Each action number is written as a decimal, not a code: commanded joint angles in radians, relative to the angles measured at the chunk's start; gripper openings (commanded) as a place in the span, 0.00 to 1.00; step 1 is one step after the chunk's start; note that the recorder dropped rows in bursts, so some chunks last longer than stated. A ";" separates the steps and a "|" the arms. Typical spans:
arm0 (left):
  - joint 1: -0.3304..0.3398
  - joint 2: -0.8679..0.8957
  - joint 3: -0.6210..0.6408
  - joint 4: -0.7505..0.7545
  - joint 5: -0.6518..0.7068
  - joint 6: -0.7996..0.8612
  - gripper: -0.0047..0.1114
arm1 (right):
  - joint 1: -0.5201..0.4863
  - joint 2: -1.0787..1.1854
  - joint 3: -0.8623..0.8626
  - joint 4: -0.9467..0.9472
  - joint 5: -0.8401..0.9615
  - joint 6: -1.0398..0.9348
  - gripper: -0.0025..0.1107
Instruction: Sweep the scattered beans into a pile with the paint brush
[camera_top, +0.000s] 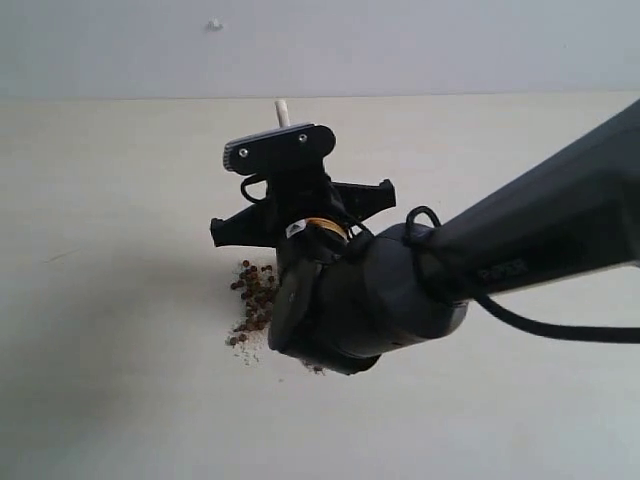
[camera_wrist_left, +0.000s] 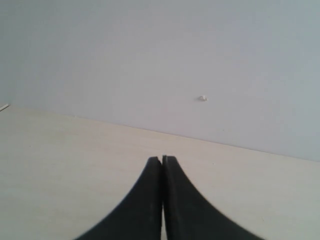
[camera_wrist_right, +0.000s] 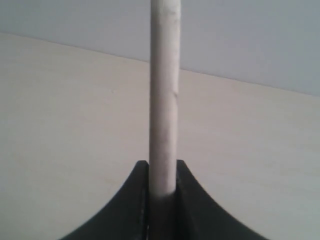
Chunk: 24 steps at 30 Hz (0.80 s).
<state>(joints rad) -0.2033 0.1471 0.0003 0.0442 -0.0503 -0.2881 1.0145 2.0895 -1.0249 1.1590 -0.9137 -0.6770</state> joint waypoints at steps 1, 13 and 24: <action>-0.006 -0.006 0.000 -0.003 0.002 -0.004 0.04 | 0.003 0.020 -0.056 0.017 0.090 -0.002 0.02; -0.006 -0.006 0.000 -0.003 0.002 -0.004 0.04 | 0.020 -0.054 -0.089 0.216 -0.121 -0.300 0.02; -0.006 -0.006 0.000 -0.003 0.002 -0.004 0.04 | -0.037 -0.021 -0.089 0.109 -0.117 -0.344 0.02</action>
<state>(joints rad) -0.2033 0.1471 0.0003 0.0442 -0.0503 -0.2881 1.0077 2.0475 -1.1060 1.3250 -1.0481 -1.0322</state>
